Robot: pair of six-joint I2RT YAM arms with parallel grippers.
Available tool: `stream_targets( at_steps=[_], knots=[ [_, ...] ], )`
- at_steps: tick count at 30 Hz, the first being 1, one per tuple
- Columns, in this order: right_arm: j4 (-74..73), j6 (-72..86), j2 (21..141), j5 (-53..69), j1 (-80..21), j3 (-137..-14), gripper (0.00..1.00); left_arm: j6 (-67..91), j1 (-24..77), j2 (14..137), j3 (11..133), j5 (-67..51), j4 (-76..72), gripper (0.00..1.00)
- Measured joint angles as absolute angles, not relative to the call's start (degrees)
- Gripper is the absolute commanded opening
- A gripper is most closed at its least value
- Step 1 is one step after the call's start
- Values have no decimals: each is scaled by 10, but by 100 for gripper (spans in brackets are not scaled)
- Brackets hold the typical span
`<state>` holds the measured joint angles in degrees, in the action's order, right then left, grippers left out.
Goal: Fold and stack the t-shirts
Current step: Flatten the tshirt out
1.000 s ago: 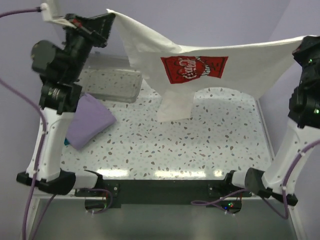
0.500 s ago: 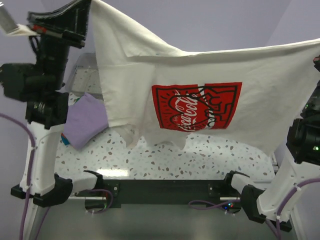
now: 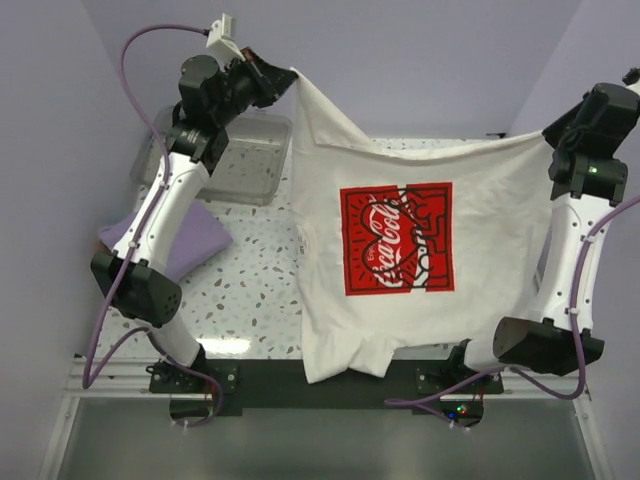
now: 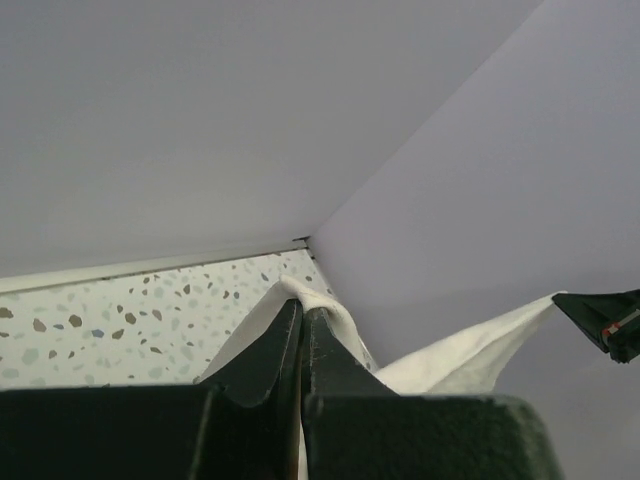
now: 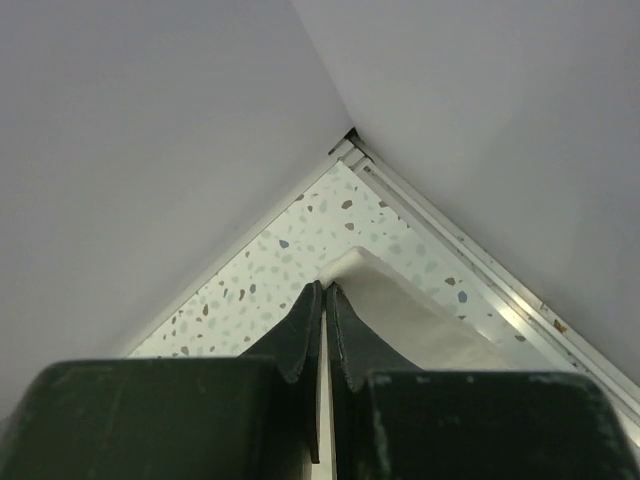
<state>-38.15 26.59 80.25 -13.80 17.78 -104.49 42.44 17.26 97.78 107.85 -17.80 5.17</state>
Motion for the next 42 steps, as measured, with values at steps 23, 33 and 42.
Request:
stream_targets(
  at_steps=[23,33,42],
  knots=[
    [-284,215,614,-217,177,-1168,0,422,173,701,1112,-110,-9,0],
    [-236,205,607,-230,177,-1105,0,413,173,766,1148,-115,-76,0],
    [-242,205,822,-247,177,-935,13,395,173,1154,1317,-149,23,50]
  ],
)
